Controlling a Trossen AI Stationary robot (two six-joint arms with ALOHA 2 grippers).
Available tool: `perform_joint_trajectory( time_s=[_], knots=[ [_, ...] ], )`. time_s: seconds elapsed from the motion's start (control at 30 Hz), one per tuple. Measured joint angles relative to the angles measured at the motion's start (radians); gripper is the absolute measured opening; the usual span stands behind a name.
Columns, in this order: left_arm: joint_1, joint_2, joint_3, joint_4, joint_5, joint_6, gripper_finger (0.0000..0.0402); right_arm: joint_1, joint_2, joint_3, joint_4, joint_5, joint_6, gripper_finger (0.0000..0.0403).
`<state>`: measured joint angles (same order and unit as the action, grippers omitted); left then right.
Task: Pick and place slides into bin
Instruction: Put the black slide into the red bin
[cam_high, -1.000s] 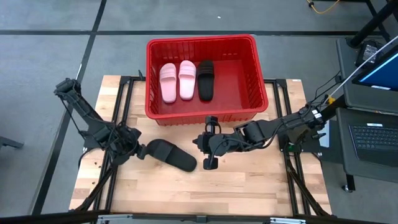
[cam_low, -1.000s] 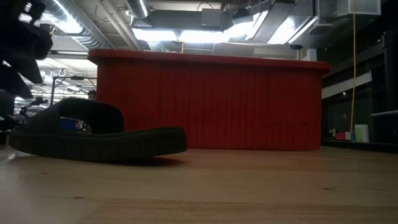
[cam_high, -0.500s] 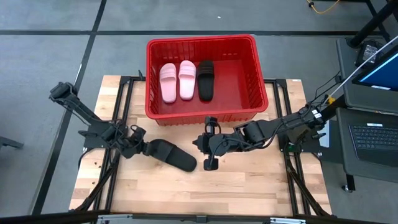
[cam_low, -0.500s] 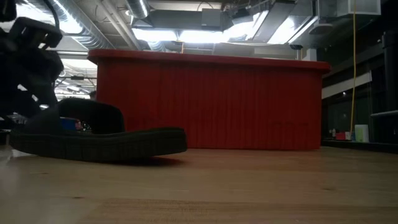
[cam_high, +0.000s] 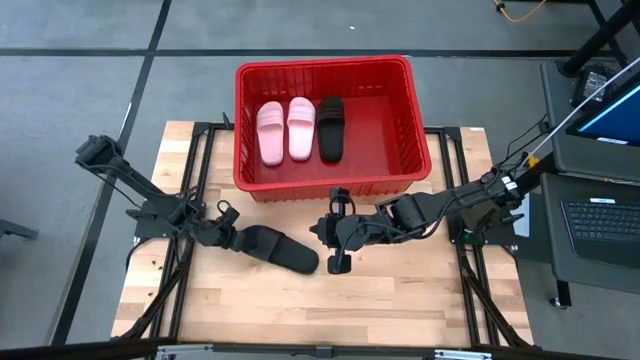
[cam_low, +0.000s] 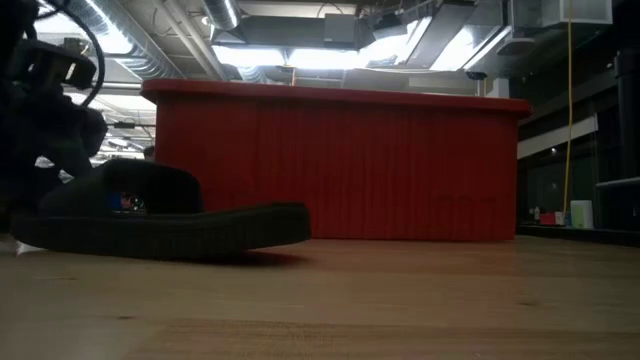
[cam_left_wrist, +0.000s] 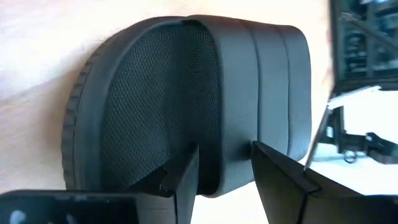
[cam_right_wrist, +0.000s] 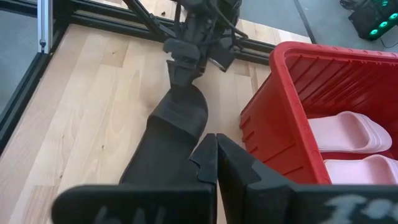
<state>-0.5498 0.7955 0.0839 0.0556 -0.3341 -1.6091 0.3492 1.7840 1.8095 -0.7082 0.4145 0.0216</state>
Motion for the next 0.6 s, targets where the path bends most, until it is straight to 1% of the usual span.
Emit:
perform_joint_trajectory(
  time_s=[0.1, 0.13, 0.27, 0.4, 0.47, 0.6],
  knots=[
    [0.011, -0.001, -0.066, 0.111, 0.019, -0.012, 0.0141, 0.000, 0.000, 0.000, 0.000, 0.000, 0.000, 0.0007],
    [0.013, 0.000, -0.076, 0.121, 0.021, -0.023, 0.0141, 0.000, 0.000, 0.000, 0.000, 0.000, 0.000, 0.0007],
    [0.024, 0.001, -0.077, 0.137, 0.040, 0.036, 0.0141, 0.000, 0.000, 0.000, 0.001, -0.001, 0.000, 0.0007],
    [0.024, 0.004, -0.077, 0.218, 0.064, 0.099, 0.0141, 0.000, 0.000, 0.000, 0.001, -0.001, 0.000, 0.0007],
    [0.024, 0.003, -0.077, 0.247, 0.063, 0.106, 0.0141, 0.000, 0.000, 0.000, 0.001, -0.001, 0.000, 0.0007],
    [0.024, 0.003, -0.077, 0.248, 0.059, 0.105, 0.0141, 0.000, 0.000, 0.000, 0.001, -0.001, 0.000, 0.0007]
  ],
)
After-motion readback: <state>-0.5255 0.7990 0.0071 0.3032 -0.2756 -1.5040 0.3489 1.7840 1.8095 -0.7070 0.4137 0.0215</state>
